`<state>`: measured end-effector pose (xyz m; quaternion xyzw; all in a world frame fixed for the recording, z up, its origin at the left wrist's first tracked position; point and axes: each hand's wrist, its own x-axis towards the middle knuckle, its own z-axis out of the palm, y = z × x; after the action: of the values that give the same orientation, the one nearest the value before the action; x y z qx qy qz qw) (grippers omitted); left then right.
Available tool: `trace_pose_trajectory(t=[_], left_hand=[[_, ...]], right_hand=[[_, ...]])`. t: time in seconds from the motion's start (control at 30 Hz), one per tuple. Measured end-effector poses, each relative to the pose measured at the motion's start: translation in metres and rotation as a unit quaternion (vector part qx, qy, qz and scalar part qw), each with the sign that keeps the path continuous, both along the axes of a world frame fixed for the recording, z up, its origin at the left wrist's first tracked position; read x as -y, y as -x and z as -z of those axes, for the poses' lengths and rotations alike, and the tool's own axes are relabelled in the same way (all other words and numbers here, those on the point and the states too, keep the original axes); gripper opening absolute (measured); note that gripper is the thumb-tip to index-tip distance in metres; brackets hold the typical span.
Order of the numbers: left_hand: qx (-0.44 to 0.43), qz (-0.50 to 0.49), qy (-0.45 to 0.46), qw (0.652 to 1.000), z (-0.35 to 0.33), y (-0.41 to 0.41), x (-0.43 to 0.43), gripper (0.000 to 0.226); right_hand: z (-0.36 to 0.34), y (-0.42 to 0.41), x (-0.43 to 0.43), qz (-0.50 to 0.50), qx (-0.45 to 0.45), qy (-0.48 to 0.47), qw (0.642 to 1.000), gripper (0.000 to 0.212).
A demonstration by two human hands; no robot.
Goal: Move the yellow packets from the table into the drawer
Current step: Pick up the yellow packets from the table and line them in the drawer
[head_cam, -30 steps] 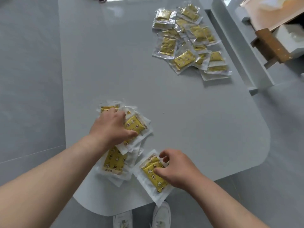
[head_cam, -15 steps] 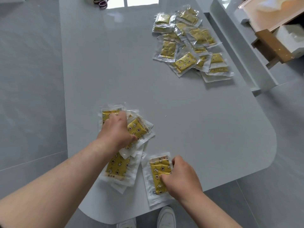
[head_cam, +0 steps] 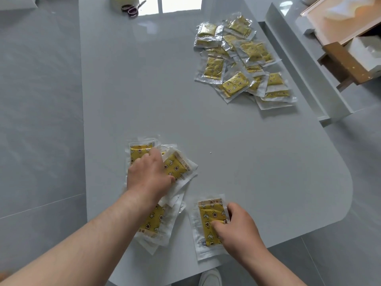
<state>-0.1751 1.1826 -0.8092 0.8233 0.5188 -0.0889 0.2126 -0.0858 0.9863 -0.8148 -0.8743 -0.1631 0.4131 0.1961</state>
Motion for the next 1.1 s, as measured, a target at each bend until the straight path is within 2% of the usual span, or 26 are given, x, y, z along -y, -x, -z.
trace_pose_trajectory(t=[0.13,0.47,0.77,0.9,1.0,1.1], left_hand=[[-0.049,0.035,-0.07,0.996,0.001,-0.002,0.009,0.031],[-0.031,0.006,-0.037,0.999,0.003,-0.009,0.013,0.041],[-0.009,0.043,-0.065,0.997,0.008,-0.016,0.022,0.021],[0.011,0.022,-0.036,0.999,0.013,-0.018,0.024,0.032],[-0.017,0.005,-0.016,1.0,0.012,-0.021,0.015,0.038],[-0.036,0.008,-0.023,0.999,0.009,-0.026,0.008,0.024]], right_hand=[[-0.001,-0.002,0.0,0.003,0.001,-0.003,1.0,0.008],[-0.005,-0.005,0.0,0.013,-0.013,-0.02,1.0,0.013],[-0.006,-0.009,-0.001,0.023,-0.016,-0.013,1.0,0.007],[-0.005,-0.011,-0.002,0.028,-0.017,-0.017,0.999,0.009],[-0.003,-0.013,-0.002,0.031,-0.021,-0.017,0.999,0.009],[-0.002,-0.013,-0.001,0.034,-0.023,-0.021,0.999,0.01]])
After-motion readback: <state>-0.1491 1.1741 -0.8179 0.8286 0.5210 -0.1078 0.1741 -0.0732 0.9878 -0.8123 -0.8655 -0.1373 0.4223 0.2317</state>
